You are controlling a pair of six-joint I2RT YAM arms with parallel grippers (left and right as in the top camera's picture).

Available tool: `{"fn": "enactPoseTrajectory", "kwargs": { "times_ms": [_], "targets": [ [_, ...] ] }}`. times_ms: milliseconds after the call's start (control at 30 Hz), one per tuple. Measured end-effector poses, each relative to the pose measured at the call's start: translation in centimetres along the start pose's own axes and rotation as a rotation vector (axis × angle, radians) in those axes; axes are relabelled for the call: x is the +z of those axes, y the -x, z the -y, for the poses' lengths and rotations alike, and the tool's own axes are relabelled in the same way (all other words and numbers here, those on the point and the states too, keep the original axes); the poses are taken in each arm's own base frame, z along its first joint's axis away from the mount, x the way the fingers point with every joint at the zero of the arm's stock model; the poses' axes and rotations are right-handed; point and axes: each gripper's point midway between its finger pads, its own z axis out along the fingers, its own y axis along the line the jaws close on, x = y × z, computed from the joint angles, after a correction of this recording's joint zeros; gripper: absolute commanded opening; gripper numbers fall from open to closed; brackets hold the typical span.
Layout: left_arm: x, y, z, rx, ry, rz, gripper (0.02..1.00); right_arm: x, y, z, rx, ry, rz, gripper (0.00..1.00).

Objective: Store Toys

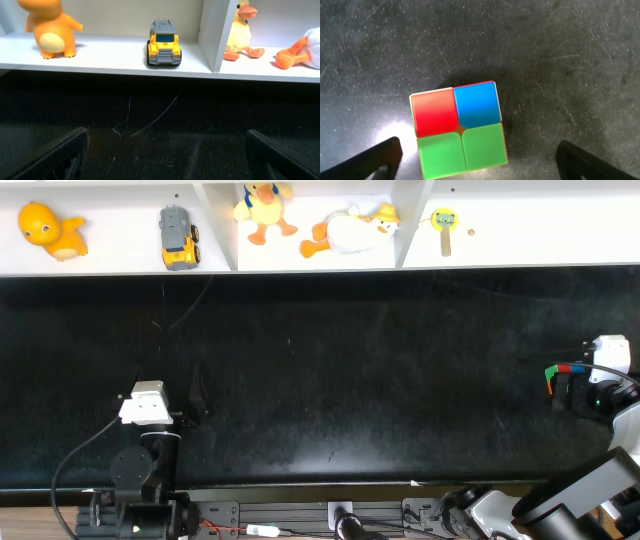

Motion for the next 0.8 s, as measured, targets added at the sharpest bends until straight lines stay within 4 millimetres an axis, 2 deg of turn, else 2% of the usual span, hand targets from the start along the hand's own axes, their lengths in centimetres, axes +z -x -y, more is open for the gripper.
{"fn": "enactPoseTrajectory", "kwargs": {
  "times_ms": [167, 333, 533, 633, 700, 800],
  "targets": [
    [0.0, 0.0, 0.0, 0.000, 0.000, 0.000, 0.998, 0.2, 0.0, 0.1, 0.025, -0.002, 0.001, 0.882],
    [0.0, 0.0, 0.0, 0.000, 0.000, 0.000, 0.998, 1.4, -0.6, -0.1, 0.045, 0.024, -0.025, 0.877],
    [0.0, 0.0, 0.0, 0.000, 0.000, 0.001, 0.998, 2.1, -0.5, -0.7, 0.031, 0.037, -0.039, 0.807],
    [0.0, 0.0, 0.0, 0.000, 0.000, 0.001, 0.998, 2.3, -0.1, -0.8, 0.025, 0.032, -0.034, 0.720],
    [0.0, 0.0, 0.0, 0.000, 0.000, 0.001, 0.998, 2.3, 0.1, -1.0, 0.023, 0.033, -0.035, 0.623],
    [0.0, 0.0, 0.0, 0.000, 0.000, 0.000, 0.998, 2.4, 0.2, -1.1, 0.026, 0.032, -0.040, 0.564]
  ]
}}
